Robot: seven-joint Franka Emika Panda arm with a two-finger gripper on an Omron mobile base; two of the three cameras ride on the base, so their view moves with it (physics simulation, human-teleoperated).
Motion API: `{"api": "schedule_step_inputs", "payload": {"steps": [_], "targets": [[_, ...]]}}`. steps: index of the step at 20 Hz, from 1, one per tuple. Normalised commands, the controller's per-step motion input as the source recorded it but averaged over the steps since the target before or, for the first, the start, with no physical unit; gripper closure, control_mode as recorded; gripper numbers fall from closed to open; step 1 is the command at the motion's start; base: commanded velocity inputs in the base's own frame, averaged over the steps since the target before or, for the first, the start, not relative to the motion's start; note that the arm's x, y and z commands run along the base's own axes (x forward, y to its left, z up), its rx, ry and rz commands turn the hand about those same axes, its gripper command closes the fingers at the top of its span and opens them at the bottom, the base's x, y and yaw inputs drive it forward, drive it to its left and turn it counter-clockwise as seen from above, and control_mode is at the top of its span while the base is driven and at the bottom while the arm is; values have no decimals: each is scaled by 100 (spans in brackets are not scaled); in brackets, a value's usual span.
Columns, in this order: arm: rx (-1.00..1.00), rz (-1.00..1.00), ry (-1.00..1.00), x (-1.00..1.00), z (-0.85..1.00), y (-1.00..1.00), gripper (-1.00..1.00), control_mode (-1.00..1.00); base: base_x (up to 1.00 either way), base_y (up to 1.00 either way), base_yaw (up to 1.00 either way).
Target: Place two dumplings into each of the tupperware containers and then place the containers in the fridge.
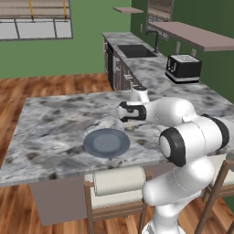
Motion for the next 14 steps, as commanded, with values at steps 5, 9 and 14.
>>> {"api": "schedule_step_inputs", "payload": {"steps": [5,9,14], "targets": [[0,-13,-1,21,9,-100,100,-100,0,0,0],[0,-16,0,28,10,-100,100,-100,0,0,0],[0,-13,1,32,3,-100,100,-100,0,0,0]]}}
